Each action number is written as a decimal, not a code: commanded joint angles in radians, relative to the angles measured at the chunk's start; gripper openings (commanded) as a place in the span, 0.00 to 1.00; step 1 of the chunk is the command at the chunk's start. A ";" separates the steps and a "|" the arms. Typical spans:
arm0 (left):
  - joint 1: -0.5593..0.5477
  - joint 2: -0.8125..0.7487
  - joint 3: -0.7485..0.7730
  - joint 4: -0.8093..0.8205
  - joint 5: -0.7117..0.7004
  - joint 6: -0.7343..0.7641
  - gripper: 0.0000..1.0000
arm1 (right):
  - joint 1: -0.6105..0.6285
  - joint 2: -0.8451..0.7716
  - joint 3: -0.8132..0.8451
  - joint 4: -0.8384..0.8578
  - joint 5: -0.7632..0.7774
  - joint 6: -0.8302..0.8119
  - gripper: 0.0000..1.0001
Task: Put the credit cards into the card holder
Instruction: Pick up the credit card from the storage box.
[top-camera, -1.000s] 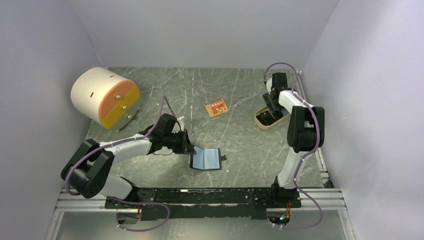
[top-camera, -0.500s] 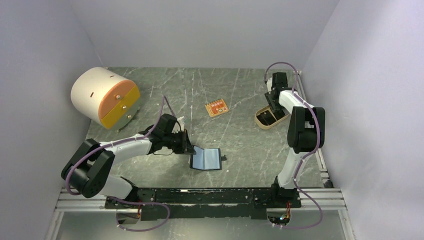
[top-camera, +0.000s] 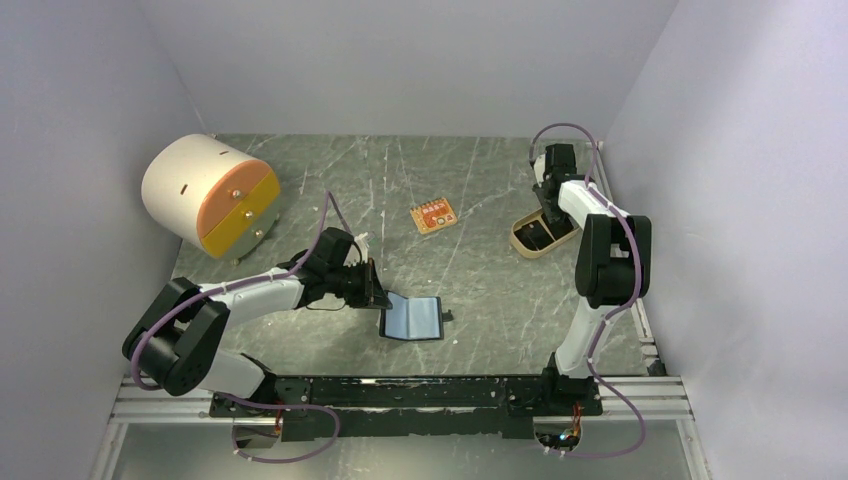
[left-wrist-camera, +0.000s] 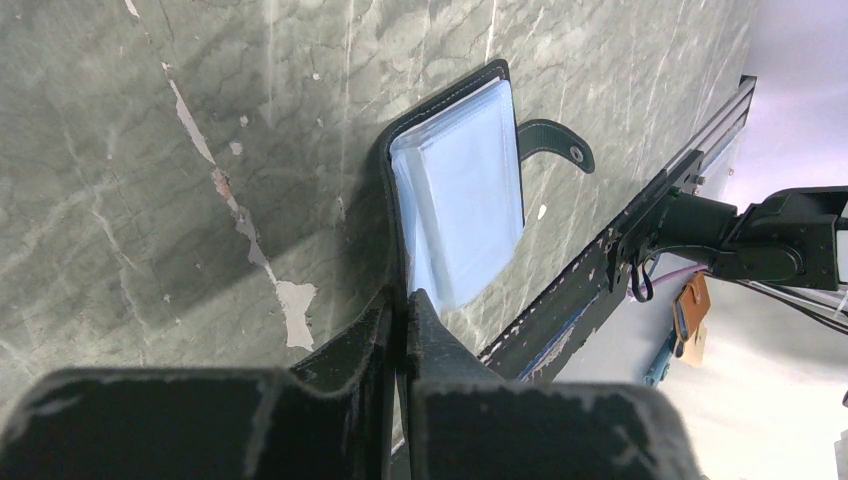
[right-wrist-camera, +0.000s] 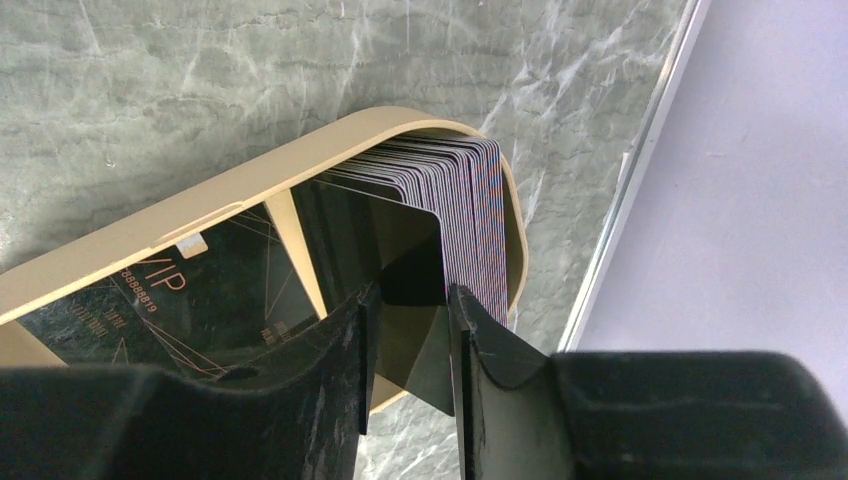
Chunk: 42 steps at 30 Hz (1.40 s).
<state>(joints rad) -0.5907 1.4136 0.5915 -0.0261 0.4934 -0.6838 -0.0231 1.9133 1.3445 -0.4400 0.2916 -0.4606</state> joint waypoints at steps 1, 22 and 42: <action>0.005 -0.006 0.001 0.025 0.008 0.010 0.09 | -0.011 -0.031 0.013 -0.025 0.007 0.004 0.32; 0.005 -0.006 -0.005 0.035 0.012 0.004 0.09 | -0.008 -0.076 0.029 -0.081 -0.047 0.035 0.18; 0.005 0.001 0.003 -0.017 -0.048 -0.017 0.20 | 0.087 -0.220 -0.009 -0.181 -0.260 0.183 0.00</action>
<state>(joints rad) -0.5907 1.4136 0.5915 -0.0280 0.4835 -0.6922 0.0277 1.7802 1.3445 -0.5964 0.1246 -0.3660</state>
